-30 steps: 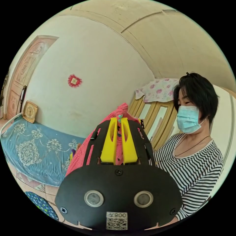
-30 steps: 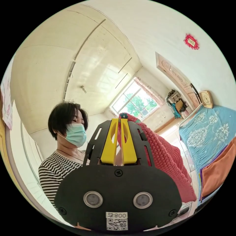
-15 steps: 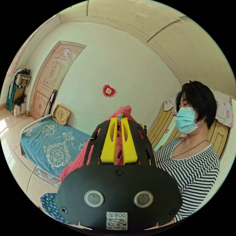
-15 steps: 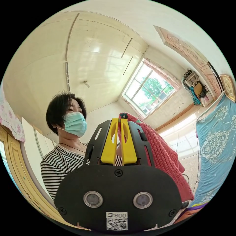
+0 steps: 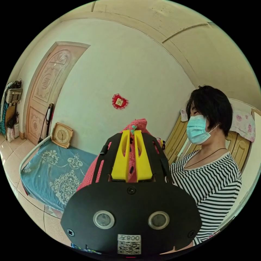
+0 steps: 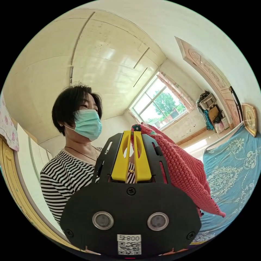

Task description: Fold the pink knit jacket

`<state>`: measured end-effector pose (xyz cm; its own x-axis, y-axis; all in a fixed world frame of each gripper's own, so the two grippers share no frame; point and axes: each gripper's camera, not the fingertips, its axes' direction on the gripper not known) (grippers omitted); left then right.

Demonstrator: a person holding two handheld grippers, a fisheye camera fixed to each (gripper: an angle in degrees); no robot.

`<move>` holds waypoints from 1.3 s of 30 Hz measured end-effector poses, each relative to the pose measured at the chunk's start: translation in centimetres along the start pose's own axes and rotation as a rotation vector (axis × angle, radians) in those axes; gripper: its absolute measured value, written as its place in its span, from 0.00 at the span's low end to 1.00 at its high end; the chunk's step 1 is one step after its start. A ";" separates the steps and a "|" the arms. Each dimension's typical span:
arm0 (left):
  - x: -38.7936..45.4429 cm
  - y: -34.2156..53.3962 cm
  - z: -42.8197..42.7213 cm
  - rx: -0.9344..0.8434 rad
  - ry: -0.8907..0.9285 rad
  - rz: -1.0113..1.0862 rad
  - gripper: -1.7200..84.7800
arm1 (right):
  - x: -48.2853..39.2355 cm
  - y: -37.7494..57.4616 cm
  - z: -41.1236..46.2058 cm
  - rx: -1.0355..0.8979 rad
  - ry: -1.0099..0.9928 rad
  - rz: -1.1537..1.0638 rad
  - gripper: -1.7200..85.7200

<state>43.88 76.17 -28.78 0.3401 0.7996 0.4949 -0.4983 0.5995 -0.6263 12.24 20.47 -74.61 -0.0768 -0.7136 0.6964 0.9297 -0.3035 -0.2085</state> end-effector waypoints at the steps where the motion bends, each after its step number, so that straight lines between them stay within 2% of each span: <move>1: -0.7 -3.2 0.5 -0.002 0.020 0.025 0.05 | -0.2 -1.4 0.1 0.016 0.017 -0.024 0.03; 6: -4.2 -16.7 2.2 0.045 0.142 0.136 0.05 | -1.0 -8.1 1.5 0.056 0.078 -0.161 0.03; 8: -6.6 -23.8 3.8 0.034 0.169 0.202 0.05 | -0.3 -12.0 2.9 0.061 0.147 -0.209 0.03; 12: -13.0 -34.4 9.0 -0.050 0.186 0.183 0.05 | 4.3 -18.2 4.3 0.118 0.342 -0.186 0.03; 15: -21.2 -43.0 16.5 -0.178 0.167 0.081 0.05 | 13.0 -23.9 2.0 0.197 0.599 -0.048 0.03; 17: -28.8 -48.8 24.9 -0.312 0.120 -0.008 0.06 | 23.6 -28.5 -1.2 0.223 0.785 0.154 0.03; 18: -30.8 -50.0 27.2 -0.358 0.105 -0.040 0.07 | 26.6 -29.6 -2.0 0.218 0.810 0.205 0.03; 20: -38.8 -52.7 35.1 -0.518 -0.005 -0.170 0.08 | 38.8 -32.0 -5.3 0.173 1.014 0.456 0.03; 21: -40.8 -52.9 36.4 -0.542 -0.017 -0.231 0.09 | 41.7 -31.9 -6.1 0.164 1.055 0.532 0.03; 23: -46.8 -52.5 39.5 -0.600 0.015 -0.380 0.10 | 50.4 -29.0 -8.4 0.158 1.129 0.793 0.03; 25: -49.8 -50.8 40.2 -0.659 0.036 -0.456 0.10 | 53.4 -25.2 -9.1 0.202 1.175 0.912 0.03; 26: -51.6 -48.9 40.4 -0.743 0.028 -0.521 0.11 | 54.8 -22.0 -9.1 0.228 1.140 0.959 0.03; 27: -52.4 -47.7 40.5 -0.798 0.024 -0.557 0.11 | 55.4 -20.4 -9.0 0.237 1.122 0.981 0.03; 29: -55.0 -42.8 39.7 -1.039 -0.020 -0.732 0.12 | 56.8 -12.9 -7.8 0.234 1.125 1.114 0.03; 32: -56.9 -40.2 37.7 -1.174 -0.091 -0.932 0.13 | 57.9 -3.8 -5.6 0.239 1.102 1.331 0.04; 34: -57.8 -41.0 37.3 -1.178 -0.117 -1.015 0.13 | 58.6 0.1 -4.1 0.254 1.094 1.433 0.06; 39: -60.4 -47.3 41.4 -1.239 -0.212 -0.964 0.15 | 63.8 3.4 -0.6 0.123 1.136 1.563 0.09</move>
<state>13.90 -1.87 -4.10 -0.0349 0.1629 0.9860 0.7987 0.5976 -0.0704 10.29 -26.41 -31.32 0.6028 -0.2951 -0.7413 0.4090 0.9120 -0.0304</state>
